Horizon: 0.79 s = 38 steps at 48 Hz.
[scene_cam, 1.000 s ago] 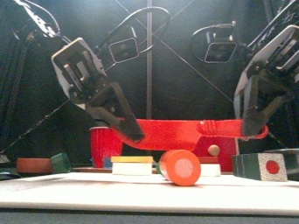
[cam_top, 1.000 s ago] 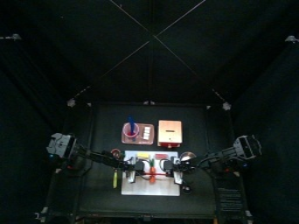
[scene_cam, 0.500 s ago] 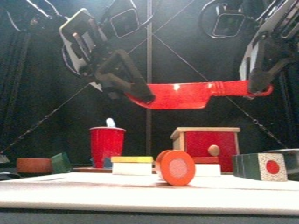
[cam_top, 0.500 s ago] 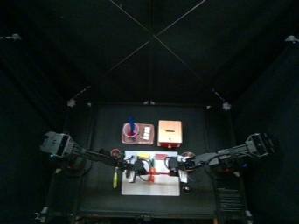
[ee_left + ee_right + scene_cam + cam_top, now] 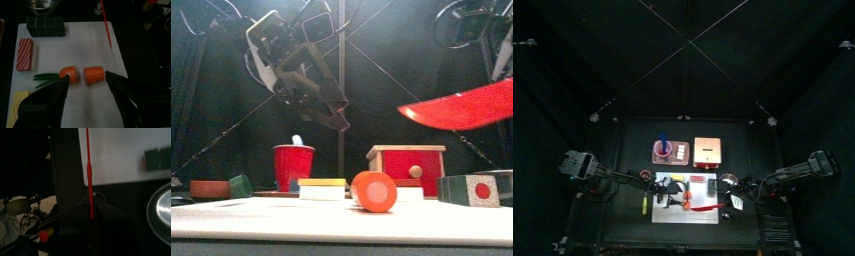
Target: Cut the carrot
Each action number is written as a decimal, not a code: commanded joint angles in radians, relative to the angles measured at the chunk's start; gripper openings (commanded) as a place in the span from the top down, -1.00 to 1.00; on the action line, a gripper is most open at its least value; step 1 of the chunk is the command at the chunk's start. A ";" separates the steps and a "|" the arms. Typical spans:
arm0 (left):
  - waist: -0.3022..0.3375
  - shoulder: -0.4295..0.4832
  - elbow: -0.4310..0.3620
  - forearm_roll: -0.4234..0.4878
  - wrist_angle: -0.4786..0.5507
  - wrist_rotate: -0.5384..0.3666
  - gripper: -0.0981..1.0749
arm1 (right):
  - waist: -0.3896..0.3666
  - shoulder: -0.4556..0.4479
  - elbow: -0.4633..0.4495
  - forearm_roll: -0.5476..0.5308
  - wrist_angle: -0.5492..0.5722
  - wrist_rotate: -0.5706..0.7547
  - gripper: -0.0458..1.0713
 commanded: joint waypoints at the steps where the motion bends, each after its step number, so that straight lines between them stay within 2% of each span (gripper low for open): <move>1: 0.011 -0.011 -0.026 0.003 -0.011 0.002 -0.74 | -0.026 -0.032 0.021 0.000 0.014 0.032 0.25; 8: 0.011 0.000 -0.034 0.002 -0.012 0.000 -0.74 | -0.044 -0.032 0.071 -0.012 0.014 0.057 0.24; 23: 0.011 0.000 -0.037 -0.002 -0.005 -0.003 -0.74 | -0.091 0.041 0.138 -0.017 -0.003 0.048 0.17; 38: 0.032 -0.005 -0.037 0.000 -0.002 0.000 -0.74 | -0.083 0.051 0.130 0.011 0.002 0.048 -0.26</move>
